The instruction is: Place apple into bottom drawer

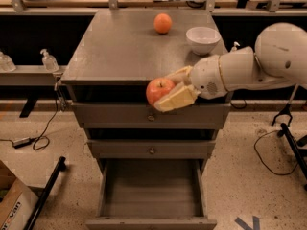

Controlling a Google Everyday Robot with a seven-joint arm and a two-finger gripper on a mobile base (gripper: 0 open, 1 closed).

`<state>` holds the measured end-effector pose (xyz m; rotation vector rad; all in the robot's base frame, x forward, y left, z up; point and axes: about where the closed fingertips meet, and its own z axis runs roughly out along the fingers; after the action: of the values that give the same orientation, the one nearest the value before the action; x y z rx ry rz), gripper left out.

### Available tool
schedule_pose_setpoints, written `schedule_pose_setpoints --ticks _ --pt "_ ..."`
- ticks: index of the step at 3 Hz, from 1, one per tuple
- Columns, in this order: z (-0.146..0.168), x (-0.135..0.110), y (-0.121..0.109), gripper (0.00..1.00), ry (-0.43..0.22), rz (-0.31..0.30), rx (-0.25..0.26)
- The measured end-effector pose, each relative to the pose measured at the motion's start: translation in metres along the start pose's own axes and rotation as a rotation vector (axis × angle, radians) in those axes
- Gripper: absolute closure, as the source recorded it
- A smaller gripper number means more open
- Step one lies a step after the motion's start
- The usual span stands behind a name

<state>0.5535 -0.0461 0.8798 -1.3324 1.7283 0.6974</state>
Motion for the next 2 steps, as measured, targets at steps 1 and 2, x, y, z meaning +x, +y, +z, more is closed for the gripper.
schedule_pose_setpoints --ticks 1,2 --pt "0.007 0.012 0.009 1.0 0.017 0.015 -0.021" --pt "0.009 0.0 0.007 1.0 0.041 -0.032 -0.023"
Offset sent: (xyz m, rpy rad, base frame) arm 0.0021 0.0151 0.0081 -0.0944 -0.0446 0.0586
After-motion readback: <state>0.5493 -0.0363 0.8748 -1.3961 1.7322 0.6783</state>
